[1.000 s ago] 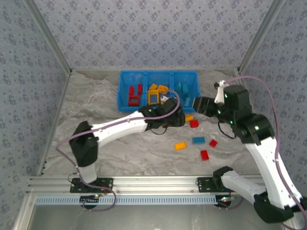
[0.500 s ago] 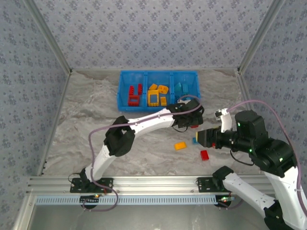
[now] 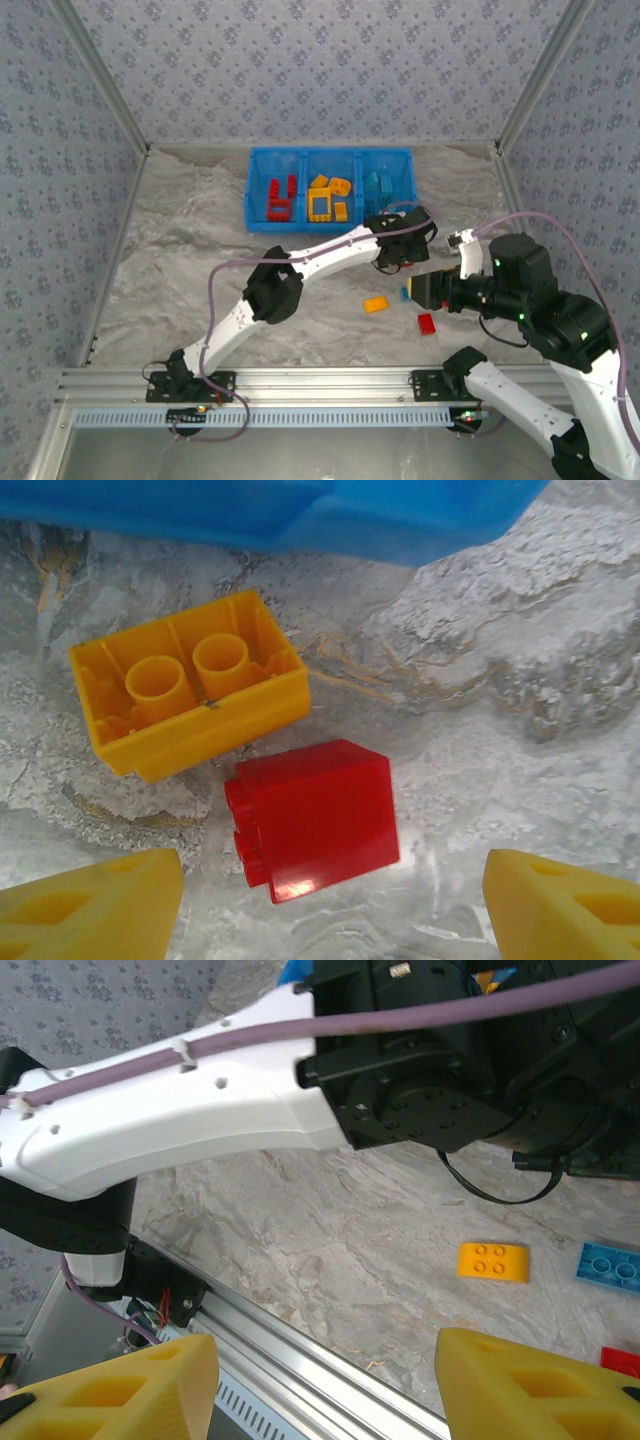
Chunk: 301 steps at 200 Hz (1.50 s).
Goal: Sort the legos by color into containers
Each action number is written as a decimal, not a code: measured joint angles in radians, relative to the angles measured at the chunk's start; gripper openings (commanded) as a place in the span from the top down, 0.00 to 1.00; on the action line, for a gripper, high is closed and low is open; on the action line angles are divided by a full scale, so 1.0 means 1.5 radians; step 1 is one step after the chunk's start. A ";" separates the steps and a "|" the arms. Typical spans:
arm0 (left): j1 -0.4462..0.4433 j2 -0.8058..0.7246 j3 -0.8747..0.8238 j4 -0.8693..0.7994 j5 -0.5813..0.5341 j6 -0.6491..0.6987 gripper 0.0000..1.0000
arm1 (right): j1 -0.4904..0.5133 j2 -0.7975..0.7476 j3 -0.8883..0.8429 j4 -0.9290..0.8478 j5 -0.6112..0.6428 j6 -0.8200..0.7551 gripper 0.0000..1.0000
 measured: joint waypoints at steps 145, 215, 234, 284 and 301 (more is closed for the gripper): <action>0.000 0.061 0.057 0.002 0.000 -0.005 0.39 | 0.001 -0.106 -0.009 -0.067 0.178 0.028 0.39; 0.000 0.062 0.071 -0.038 -0.010 -0.004 0.45 | 0.001 -0.106 -0.009 -0.070 0.200 0.031 0.39; 0.000 0.062 0.078 -0.067 -0.020 -0.005 0.46 | 0.001 -0.106 -0.009 -0.070 0.202 0.031 0.39; -0.011 0.046 0.039 -0.125 -0.051 -0.009 0.49 | 0.001 -0.106 -0.009 -0.070 0.201 0.031 0.38; -0.016 0.012 -0.021 -0.115 -0.057 -0.009 0.57 | 0.001 -0.106 -0.009 -0.070 0.201 0.031 0.38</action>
